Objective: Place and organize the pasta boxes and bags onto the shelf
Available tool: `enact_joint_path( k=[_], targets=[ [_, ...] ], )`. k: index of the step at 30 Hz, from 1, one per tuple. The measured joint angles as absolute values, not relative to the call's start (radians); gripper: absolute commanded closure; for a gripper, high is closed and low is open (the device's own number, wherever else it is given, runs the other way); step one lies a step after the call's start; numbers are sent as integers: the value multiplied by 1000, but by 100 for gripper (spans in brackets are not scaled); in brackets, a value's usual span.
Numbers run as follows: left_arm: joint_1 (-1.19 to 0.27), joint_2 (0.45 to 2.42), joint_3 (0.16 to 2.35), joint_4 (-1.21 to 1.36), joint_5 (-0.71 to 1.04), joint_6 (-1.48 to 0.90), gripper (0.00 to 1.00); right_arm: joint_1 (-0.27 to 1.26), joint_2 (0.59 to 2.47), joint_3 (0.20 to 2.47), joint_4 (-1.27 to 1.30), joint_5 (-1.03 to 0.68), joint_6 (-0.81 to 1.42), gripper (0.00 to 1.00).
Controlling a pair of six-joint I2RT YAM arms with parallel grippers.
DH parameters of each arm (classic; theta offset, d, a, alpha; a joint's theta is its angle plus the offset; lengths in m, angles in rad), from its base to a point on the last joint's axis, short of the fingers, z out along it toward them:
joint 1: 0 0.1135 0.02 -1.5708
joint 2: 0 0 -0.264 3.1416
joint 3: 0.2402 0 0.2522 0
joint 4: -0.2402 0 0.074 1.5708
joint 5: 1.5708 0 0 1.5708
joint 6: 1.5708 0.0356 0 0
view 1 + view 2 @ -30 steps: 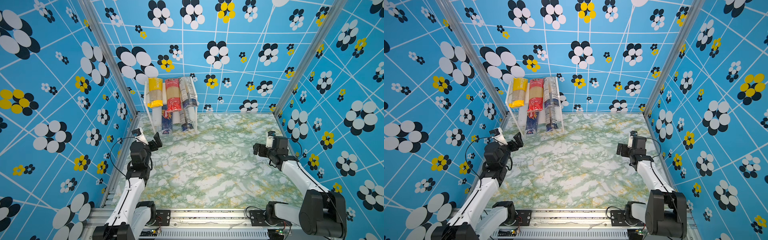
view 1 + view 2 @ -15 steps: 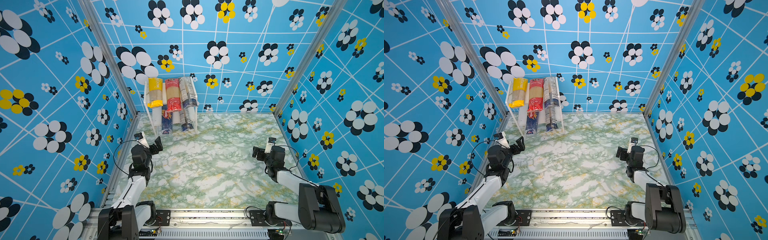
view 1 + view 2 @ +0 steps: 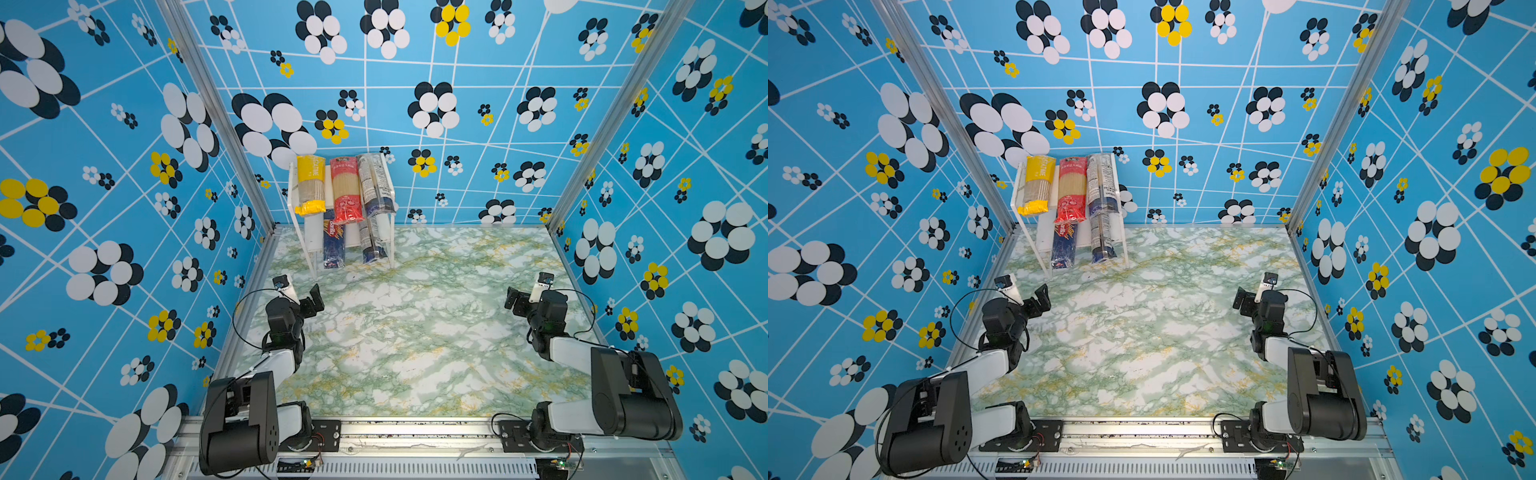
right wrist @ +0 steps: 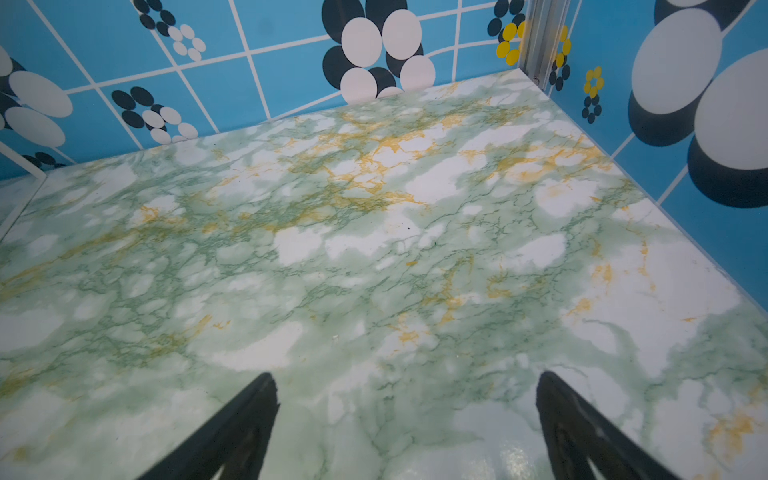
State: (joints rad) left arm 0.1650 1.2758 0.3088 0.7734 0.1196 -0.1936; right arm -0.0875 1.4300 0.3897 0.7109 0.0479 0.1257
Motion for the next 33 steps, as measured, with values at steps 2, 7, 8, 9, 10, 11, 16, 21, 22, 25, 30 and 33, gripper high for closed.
enact_joint_path(
  k=[2, 7, 8, 9, 10, 11, 16, 21, 22, 25, 30, 33],
  targets=[
    [167, 1302, 309, 796, 132, -193, 1, -88, 1443, 390, 718, 47, 127, 1],
    [167, 1382, 309, 858, 143, -194, 1, -88, 1443, 390, 745, 46, 127, 1],
    [167, 1400, 309, 869, 143, -194, 1, -88, 1443, 390, 749, 43, 127, 1],
    [167, 1414, 309, 877, 143, -194, 1, -88, 1443, 390, 752, 41, 127, 1],
    [167, 1424, 309, 881, 143, -194, 1, -88, 1443, 390, 755, 36, 126, 1],
    [167, 1429, 309, 881, 143, -194, 1, -88, 1443, 390, 760, 31, 126, 1],
    [167, 1431, 309, 902, 162, -192, 1, -88, 1450, 390, 771, 9, 118, 1],
    [165, 1431, 309, 921, 185, -185, 1, -82, 1470, 390, 793, -11, 103, 1],
    [163, 1431, 309, 922, 188, -181, 1, -79, 1475, 390, 798, -14, 98, 1],
    [146, 1435, 309, 921, 188, -161, 1, -65, 1487, 390, 808, -14, 84, 1],
    [86, 1477, 310, 949, 176, -112, 1, -38, 1522, 390, 842, -2, 62, 1],
    [64, 1526, 312, 967, 162, -95, 1, -21, 1537, 389, 850, 11, 54, 1]
  ],
)
